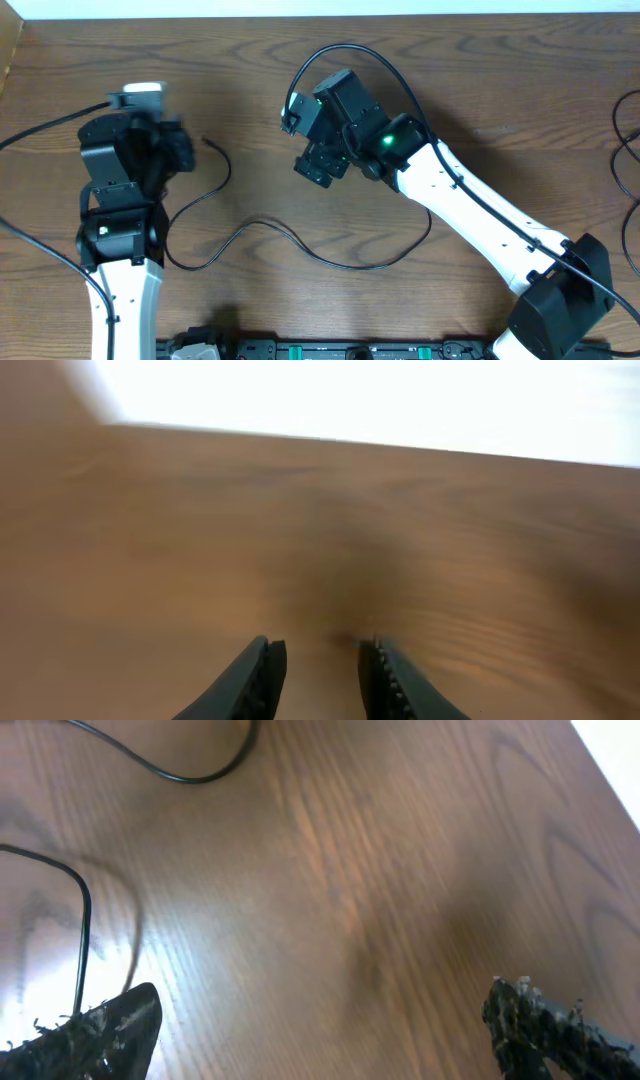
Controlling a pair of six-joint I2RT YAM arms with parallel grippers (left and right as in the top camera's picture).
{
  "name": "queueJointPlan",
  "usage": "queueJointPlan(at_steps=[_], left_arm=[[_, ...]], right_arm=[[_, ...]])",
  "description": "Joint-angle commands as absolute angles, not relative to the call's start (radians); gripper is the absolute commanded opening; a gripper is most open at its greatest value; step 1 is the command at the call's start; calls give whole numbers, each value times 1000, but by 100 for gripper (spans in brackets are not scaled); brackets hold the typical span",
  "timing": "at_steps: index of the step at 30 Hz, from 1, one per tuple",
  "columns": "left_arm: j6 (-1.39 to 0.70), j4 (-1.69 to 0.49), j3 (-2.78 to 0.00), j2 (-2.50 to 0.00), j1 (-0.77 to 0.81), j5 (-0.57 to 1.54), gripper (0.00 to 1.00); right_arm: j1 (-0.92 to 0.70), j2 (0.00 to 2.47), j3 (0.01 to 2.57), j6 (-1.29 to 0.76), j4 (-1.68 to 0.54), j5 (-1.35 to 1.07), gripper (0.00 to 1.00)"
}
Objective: Untangle cables
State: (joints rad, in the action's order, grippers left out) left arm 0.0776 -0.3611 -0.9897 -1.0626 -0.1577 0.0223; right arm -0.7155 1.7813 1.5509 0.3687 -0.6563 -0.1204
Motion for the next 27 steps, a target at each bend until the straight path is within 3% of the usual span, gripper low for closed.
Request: queueJointPlan(at_steps=[1,12,27], left_arm=[[-23,-394,-985,-1042,-204,-348,30],[-91,-494,-985,-1019,-248,-289,30],[-91,-494,-985,-1019,-248,-243,30]], right_arm=[[-718,1848,1548,417,-664,-204,99],[-780,2015,1548,522,-731,-458,99],[-938,2044,1518,540,-767,-444,99]])
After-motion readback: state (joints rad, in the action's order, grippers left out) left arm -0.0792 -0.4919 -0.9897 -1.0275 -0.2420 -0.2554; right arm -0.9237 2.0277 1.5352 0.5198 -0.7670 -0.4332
